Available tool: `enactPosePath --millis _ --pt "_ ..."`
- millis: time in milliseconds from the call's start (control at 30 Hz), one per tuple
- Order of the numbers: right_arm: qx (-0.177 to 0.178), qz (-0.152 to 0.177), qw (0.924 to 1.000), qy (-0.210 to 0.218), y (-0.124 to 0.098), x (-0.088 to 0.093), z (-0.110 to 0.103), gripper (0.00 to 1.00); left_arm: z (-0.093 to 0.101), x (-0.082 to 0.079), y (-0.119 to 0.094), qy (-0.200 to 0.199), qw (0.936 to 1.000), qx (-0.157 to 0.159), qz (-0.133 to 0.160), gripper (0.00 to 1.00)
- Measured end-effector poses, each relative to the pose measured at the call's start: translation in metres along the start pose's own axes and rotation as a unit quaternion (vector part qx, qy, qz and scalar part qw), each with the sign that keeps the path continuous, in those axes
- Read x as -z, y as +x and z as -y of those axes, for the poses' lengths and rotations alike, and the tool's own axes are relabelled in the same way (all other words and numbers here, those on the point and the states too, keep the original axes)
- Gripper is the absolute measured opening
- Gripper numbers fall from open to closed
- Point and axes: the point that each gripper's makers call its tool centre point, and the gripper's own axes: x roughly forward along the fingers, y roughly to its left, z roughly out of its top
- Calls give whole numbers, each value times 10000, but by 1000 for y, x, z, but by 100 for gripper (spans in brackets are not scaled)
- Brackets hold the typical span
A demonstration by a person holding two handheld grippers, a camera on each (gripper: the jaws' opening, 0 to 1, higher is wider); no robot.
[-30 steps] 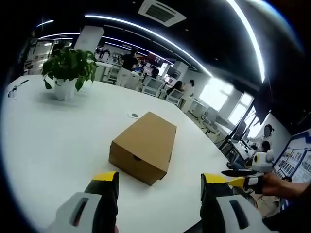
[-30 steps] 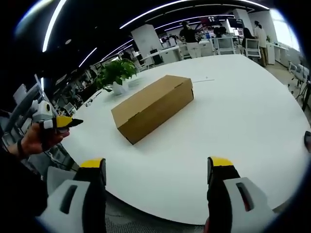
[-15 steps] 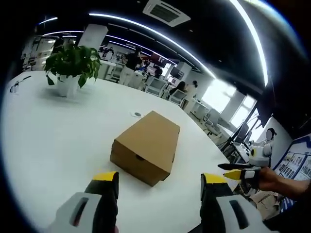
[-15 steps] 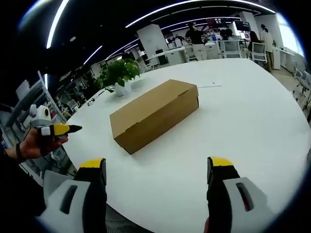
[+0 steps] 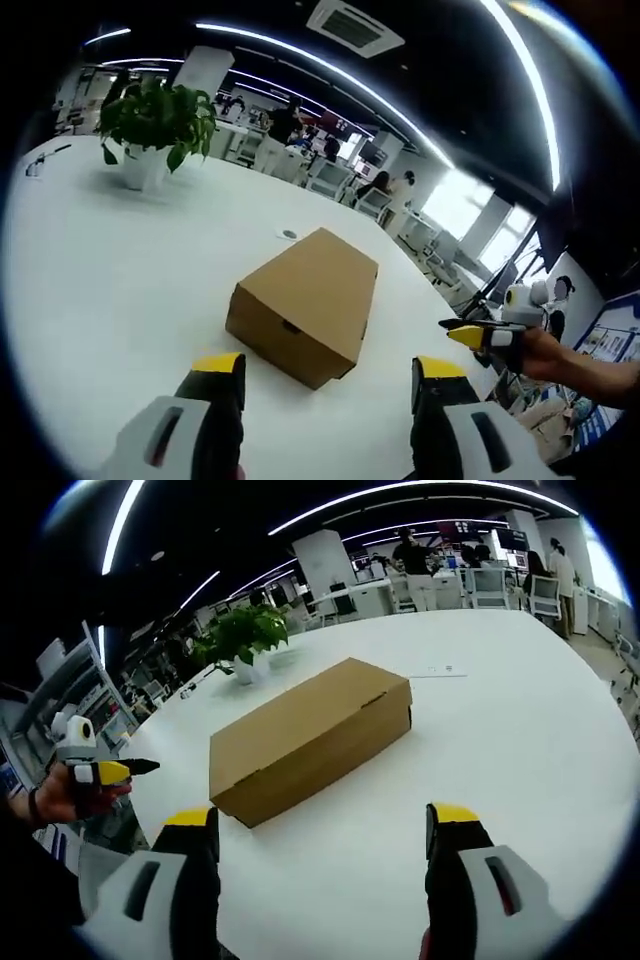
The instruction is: Operate the shoe box by opening the lid, removing the specified soft item, and placing it in the target area until the item is outside and the box remains undamaged.
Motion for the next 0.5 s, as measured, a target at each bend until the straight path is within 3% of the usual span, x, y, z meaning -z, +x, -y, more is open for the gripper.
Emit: enactPosePath --millis 500 --pt "-101 -108 9999 22 44 -31 35 80 -5 11 36 -233 9997 -62 -35 68"
